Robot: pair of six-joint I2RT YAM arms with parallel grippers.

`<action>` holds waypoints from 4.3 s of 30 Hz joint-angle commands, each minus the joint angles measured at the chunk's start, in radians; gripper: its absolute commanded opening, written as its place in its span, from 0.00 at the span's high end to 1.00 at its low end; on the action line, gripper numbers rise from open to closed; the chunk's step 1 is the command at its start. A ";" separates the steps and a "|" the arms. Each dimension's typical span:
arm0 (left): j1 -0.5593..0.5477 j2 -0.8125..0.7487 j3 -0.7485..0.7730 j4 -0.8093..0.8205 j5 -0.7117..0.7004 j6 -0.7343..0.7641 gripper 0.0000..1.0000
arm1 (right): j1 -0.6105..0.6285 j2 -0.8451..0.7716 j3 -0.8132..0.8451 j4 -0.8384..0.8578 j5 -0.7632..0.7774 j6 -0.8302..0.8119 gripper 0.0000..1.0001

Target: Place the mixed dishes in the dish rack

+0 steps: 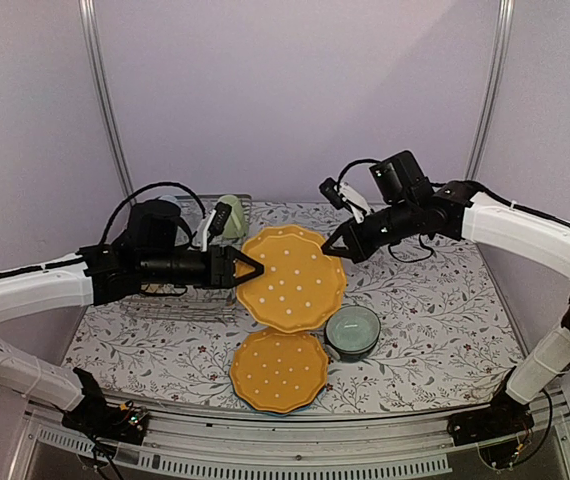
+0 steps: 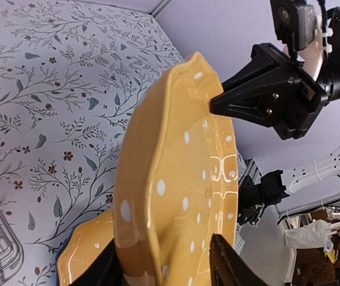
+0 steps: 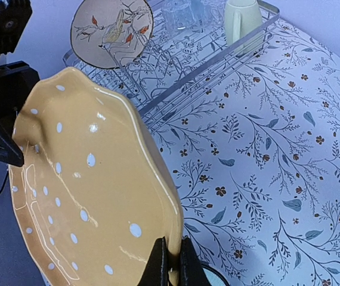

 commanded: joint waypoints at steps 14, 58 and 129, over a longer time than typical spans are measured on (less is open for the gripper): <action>-0.007 -0.009 0.062 0.038 -0.001 0.017 1.00 | -0.007 -0.084 -0.042 0.145 0.000 0.039 0.94; 0.267 0.014 0.410 -0.693 -1.334 0.376 1.00 | -0.007 -0.046 -0.077 0.134 0.049 0.040 0.15; 0.320 0.012 0.296 -0.679 -0.942 0.309 0.32 | 0.198 0.293 0.064 -0.161 0.093 -0.116 0.21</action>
